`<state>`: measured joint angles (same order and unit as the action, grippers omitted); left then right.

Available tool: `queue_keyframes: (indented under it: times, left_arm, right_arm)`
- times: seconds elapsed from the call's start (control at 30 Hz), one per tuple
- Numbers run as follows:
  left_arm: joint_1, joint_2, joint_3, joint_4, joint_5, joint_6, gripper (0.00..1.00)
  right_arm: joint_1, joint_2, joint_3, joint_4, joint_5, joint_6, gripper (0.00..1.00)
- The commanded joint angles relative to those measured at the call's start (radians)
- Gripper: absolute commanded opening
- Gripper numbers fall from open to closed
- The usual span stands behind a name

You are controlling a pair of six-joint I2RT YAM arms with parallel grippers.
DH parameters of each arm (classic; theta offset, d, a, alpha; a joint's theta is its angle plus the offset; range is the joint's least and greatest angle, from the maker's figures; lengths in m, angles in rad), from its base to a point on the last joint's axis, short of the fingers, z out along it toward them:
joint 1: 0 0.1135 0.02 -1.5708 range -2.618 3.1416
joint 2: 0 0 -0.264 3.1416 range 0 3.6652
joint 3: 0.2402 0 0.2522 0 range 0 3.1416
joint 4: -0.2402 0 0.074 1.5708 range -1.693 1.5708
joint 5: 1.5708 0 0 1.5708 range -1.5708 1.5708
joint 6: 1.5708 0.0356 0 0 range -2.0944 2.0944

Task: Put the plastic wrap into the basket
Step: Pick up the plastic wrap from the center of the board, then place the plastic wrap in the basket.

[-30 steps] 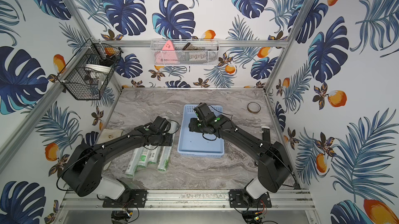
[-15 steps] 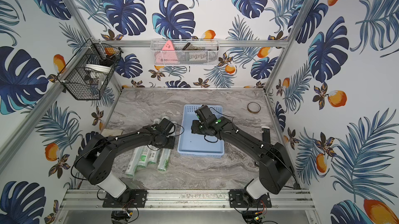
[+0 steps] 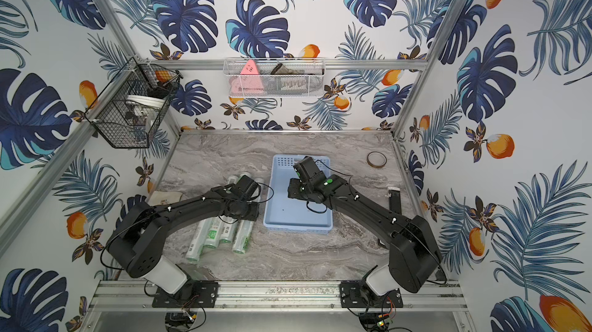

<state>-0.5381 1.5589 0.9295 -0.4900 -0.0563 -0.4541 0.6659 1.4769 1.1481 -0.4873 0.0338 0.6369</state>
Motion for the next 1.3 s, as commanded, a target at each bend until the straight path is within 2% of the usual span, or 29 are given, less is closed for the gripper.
queue_keyframes:
  times: [0.0,0.13,0.2,0.33,0.5,0.77,1.0,1.27]
  left_arm:
    - [-0.001,-0.103,0.015,-0.016,-0.03,-0.032,0.28]
    - [-0.002,-0.208,0.078,-0.059,-0.02,-0.038,0.25]
    - [-0.001,-0.227,0.121,-0.051,0.034,-0.05,0.25]
    - [0.0,-0.199,0.199,0.069,0.216,-0.133,0.23]
    - [-0.019,-0.04,0.288,0.259,0.372,-0.259,0.21]
    - [-0.082,0.256,0.469,0.368,0.383,-0.345,0.2]
    - [-0.129,0.483,0.638,0.362,0.37,-0.395,0.18]
    - [-0.157,0.53,0.633,0.38,0.365,-0.432,0.18]
  right_arm:
    - [-0.076,-0.037,-0.005,0.058,-0.1,0.03,0.6]
    - [-0.288,-0.1,-0.09,0.168,-0.373,0.095,0.6]
    - [-0.345,-0.117,-0.094,0.187,-0.441,0.1,0.61]
    - [-0.391,-0.108,-0.051,0.103,-0.409,0.059,0.61]
    - [-0.443,-0.099,-0.059,0.081,-0.413,0.048,0.61]
    - [-0.509,-0.098,-0.09,0.074,-0.439,0.026,0.61]
    - [-0.544,-0.073,-0.099,0.032,-0.367,-0.003,0.61]
    - [-0.569,-0.006,-0.114,0.046,-0.44,-0.007,0.61]
